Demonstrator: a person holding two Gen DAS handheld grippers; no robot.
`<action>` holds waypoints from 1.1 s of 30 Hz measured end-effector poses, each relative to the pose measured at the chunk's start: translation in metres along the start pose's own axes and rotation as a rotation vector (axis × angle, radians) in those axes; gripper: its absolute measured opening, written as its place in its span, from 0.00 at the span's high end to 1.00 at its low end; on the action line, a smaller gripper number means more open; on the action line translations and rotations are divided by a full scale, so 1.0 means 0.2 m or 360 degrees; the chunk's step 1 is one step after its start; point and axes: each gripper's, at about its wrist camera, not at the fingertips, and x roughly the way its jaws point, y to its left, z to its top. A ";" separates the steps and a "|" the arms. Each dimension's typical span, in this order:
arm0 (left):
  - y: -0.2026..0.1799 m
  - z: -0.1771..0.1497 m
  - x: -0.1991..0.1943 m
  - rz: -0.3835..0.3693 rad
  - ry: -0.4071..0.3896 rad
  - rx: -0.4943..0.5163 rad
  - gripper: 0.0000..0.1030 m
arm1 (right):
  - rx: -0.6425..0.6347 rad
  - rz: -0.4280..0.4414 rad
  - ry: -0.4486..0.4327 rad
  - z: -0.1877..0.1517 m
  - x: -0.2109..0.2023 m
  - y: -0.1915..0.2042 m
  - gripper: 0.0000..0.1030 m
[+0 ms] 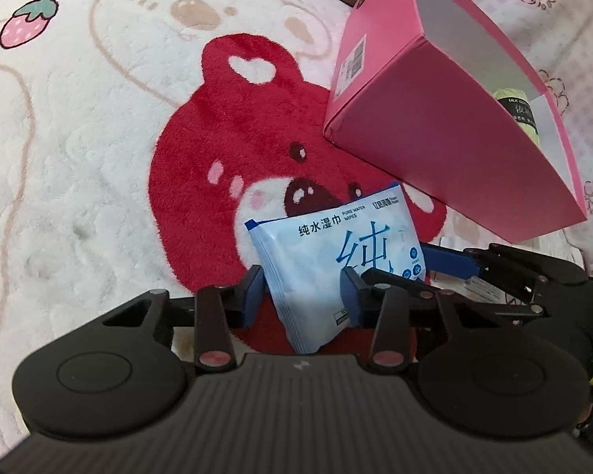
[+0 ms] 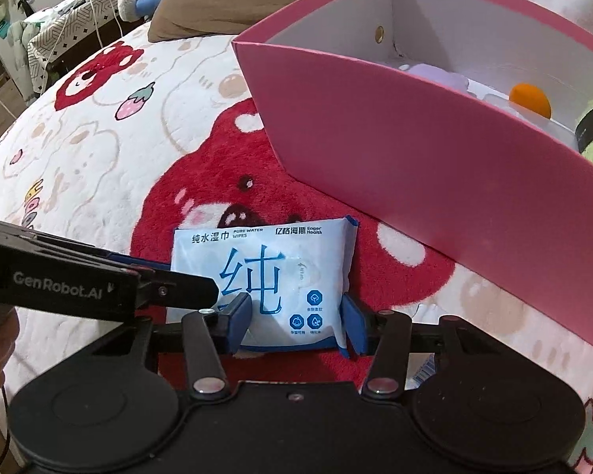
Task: Organize objects
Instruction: 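Lift the wet-wipes pack with the left tool and carry it to the pink box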
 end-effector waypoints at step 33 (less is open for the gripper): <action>0.00 -0.01 -0.14 -0.0014 0.0064 0.0054 0.64 | 0.0040 -0.0093 -0.0012 -0.07 -0.13 0.22 0.46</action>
